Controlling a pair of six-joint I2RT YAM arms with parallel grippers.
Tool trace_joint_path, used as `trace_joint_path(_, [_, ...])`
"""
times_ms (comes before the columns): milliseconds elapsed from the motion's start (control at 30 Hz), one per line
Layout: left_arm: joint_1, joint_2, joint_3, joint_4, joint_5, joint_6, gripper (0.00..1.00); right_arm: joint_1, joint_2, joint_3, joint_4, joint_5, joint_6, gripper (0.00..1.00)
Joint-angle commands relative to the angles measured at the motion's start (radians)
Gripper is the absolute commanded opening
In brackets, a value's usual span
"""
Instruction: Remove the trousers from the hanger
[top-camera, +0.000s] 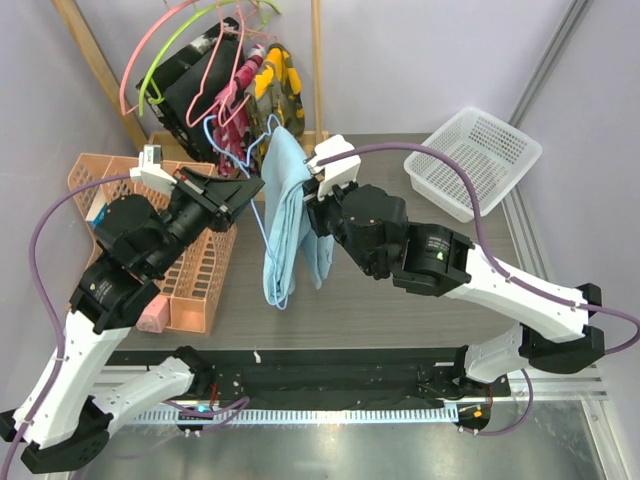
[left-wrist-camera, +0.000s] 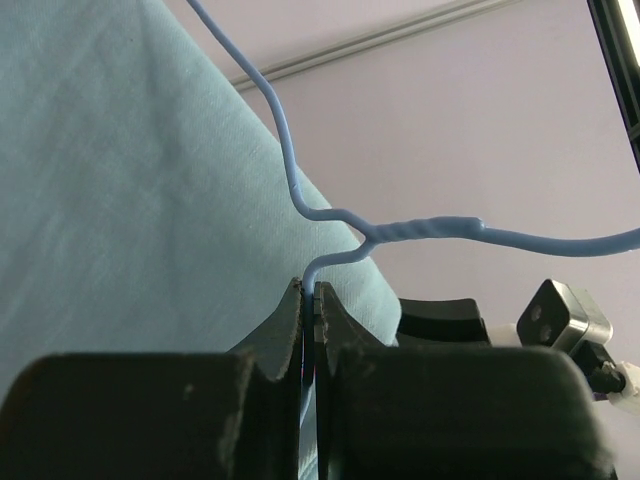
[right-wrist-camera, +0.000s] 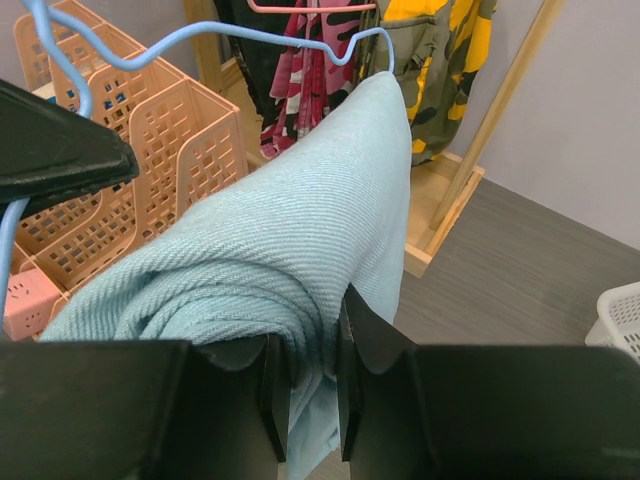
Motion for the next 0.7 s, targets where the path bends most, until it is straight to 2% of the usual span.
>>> trace_joint_path(0, [0.000, -0.024, -0.008, 0.004, -0.043, 0.024, 0.00, 0.008, -0.050, 0.118, 0.126, 0.013, 0.041, 0.01])
trace_joint_path(367, [-0.001, -0.024, -0.042, -0.028, -0.040, 0.010, 0.00, 0.009, -0.033, 0.212, 0.143, -0.051, 0.039, 0.01])
trace_joint_path(667, [-0.001, -0.084, -0.135, -0.041, -0.063, -0.002, 0.00, 0.009, 0.014, 0.348, 0.143, -0.027, -0.077, 0.01])
